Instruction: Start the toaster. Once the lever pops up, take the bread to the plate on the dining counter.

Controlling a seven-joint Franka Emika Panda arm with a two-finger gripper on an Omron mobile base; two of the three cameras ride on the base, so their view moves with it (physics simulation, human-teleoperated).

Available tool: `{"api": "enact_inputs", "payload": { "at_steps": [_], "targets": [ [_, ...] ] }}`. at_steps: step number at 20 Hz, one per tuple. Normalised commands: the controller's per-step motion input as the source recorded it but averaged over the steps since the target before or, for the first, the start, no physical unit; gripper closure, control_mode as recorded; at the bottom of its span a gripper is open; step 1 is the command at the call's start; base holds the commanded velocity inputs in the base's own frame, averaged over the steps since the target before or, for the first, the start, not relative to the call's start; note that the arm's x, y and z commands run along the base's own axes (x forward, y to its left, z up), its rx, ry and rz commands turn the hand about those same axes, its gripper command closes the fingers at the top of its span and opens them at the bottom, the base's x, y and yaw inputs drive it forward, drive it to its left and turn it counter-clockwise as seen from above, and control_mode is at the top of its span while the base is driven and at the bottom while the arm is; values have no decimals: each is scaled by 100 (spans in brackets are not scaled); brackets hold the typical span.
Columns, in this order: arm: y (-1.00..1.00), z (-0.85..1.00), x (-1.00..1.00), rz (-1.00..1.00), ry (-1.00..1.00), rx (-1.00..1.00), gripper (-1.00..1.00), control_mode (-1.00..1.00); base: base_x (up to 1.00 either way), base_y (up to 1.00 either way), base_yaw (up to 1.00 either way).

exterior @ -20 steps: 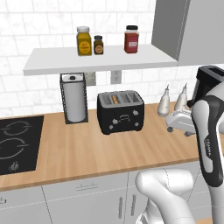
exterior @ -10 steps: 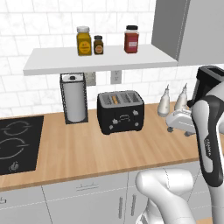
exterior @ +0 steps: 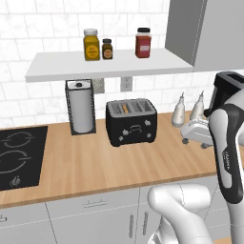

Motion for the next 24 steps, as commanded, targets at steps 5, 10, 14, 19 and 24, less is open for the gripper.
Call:
{"api": "enact_inputs", "payload": {
  "at_steps": [5, 10, 14, 19, 24],
  "targets": [
    [0, 0, 0, 0, 0, 0, -100, -100, 0, 0, 0],
    [0, 0, 0, 0, 0, 0, -100, -100, 0, 0, 0],
    [0, 0, 0, 0, 0, 0, -100, -100, 0, 0, 0],
    [0, 0, 0, 0, 0, 0, -100, -100, 0, 0, 0],
    [0, 0, 0, 0, 0, 0, -100, -100, 0, 0, 0]
  ]
}}
